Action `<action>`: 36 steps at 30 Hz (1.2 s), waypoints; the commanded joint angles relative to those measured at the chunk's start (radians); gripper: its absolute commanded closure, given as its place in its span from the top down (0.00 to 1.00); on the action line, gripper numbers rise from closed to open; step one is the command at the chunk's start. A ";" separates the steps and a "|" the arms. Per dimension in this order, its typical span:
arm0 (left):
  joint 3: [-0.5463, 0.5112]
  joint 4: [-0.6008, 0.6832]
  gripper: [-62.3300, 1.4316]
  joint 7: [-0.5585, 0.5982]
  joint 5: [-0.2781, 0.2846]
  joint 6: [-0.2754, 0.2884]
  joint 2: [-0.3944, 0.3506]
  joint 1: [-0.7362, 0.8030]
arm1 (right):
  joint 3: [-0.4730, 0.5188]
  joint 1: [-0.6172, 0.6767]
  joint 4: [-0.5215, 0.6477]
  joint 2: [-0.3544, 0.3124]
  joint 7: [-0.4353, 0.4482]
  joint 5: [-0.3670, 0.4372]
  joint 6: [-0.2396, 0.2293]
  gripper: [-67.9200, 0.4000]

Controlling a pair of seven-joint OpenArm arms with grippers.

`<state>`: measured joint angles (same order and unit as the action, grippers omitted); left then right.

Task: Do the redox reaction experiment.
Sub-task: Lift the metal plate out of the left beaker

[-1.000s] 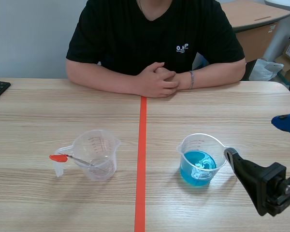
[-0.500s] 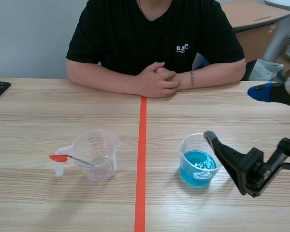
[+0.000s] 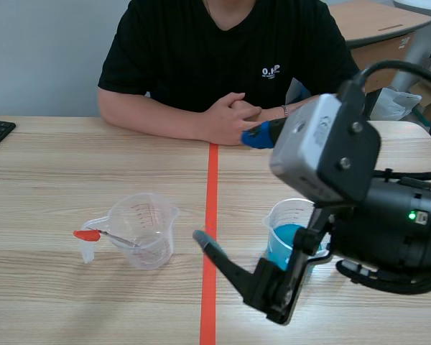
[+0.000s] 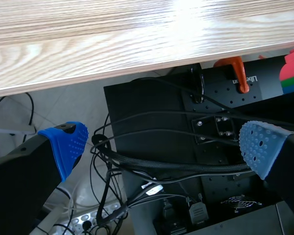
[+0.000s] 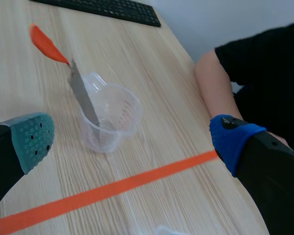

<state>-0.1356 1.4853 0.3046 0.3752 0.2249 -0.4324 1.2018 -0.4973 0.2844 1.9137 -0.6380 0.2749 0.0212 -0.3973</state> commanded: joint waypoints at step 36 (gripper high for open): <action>0.003 -0.087 1.00 0.017 0.002 0.009 0.019 -0.108 | -0.481 -0.254 -0.311 0.289 0.090 -0.280 0.339 0.97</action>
<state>-0.1356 1.3853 0.3084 0.3748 0.2321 -0.4183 1.0912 -0.9878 0.0444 1.5921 -0.3466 0.3565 -0.2653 -0.0647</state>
